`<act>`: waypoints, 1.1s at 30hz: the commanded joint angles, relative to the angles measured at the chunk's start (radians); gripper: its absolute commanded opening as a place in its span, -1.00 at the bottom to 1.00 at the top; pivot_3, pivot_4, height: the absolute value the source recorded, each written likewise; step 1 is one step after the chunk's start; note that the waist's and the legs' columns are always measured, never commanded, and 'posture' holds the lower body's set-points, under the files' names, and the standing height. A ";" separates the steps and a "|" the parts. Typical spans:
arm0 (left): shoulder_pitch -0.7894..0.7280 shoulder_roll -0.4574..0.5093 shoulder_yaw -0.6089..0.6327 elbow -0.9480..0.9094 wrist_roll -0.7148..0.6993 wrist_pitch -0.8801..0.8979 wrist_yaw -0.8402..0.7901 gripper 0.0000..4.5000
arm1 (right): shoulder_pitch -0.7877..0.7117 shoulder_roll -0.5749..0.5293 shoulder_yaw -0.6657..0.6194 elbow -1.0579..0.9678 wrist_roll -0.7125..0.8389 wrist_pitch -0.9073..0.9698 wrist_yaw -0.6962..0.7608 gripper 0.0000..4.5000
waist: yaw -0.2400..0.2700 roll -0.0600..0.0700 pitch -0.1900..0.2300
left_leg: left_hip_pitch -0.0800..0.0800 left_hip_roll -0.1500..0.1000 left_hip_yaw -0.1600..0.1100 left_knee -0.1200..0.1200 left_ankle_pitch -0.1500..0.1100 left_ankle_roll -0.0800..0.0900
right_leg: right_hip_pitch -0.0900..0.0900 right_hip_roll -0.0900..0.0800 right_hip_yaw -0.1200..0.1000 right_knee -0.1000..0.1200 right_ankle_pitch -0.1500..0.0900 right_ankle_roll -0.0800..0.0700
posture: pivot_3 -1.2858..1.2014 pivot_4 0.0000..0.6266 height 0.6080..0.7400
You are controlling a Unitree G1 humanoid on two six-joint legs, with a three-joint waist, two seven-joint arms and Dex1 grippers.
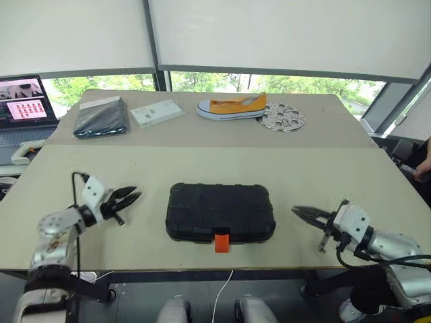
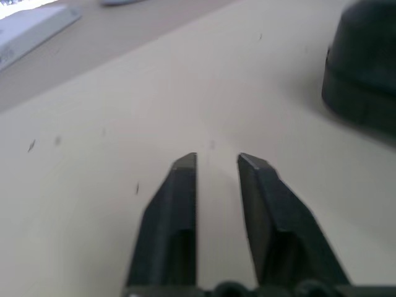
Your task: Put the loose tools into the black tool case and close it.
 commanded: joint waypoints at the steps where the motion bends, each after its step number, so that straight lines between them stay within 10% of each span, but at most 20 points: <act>1: -0.110 -0.034 -0.073 0.020 0.042 0.044 -0.009 -0.99 | 0.019 -0.006 0.056 -0.136 0.028 0.145 0.054 -1.00 | 0.002 0.000 0.000 | -0.001 0.000 0.000 0.000 0.000 0.000 | -0.001 0.000 0.000 0.000 0.000 0.000 | 0.03 -0.52 1.00; 12: -0.205 -0.070 -0.210 0.227 0.163 0.019 -0.096 -0.99 | -0.148 0.140 0.178 -0.085 -0.163 0.267 -0.001 -1.00 | -0.011 -0.001 0.000 | -0.002 0.000 -0.001 0.000 0.000 0.000 | -0.003 0.002 0.000 0.000 -0.002 0.001 | 0.03 -0.52 1.00; 26: -0.065 0.005 0.064 -0.048 -0.131 0.313 -0.086 -0.99 | -0.394 0.263 0.094 0.297 -0.260 0.129 -0.044 -1.00 | -0.010 -0.002 0.000 | -0.004 0.000 -0.001 0.000 0.000 0.000 | -0.004 0.001 0.000 0.000 0.001 -0.002 | 0.03 -0.52 1.00; 33: -0.133 -0.001 -0.073 -0.335 -0.234 0.579 -0.195 -0.99 | -0.287 0.279 -0.008 0.217 -0.150 0.142 -0.036 -1.00 | 0.003 -0.001 0.001 | -0.004 -0.003 -0.001 0.000 0.000 0.000 | -0.002 -0.001 0.000 -0.001 0.000 0.000 | 0.03 -0.52 1.00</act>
